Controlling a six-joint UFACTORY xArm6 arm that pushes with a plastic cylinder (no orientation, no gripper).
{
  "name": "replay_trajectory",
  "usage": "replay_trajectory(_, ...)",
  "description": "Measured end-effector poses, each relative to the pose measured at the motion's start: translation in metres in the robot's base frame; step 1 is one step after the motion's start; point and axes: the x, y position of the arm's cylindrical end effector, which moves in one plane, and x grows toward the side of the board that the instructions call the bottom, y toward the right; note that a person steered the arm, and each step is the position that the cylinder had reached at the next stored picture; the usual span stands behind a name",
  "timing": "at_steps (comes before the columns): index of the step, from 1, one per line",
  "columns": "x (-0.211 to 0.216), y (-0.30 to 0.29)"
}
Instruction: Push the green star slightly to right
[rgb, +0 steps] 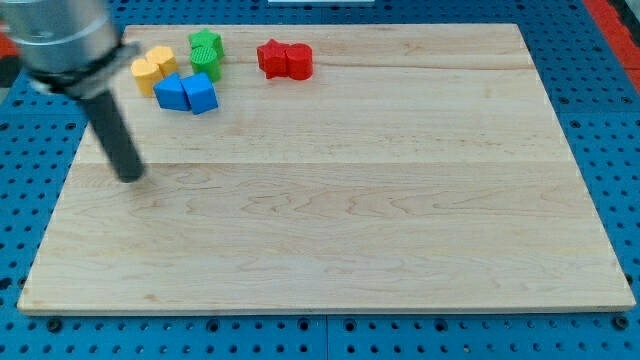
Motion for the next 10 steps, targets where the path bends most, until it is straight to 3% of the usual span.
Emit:
replay_trajectory(1, -0.036, -0.042)
replay_trajectory(5, -0.183, -0.028)
replay_trajectory(8, -0.220, 0.095)
replay_trajectory(10, -0.244, 0.088)
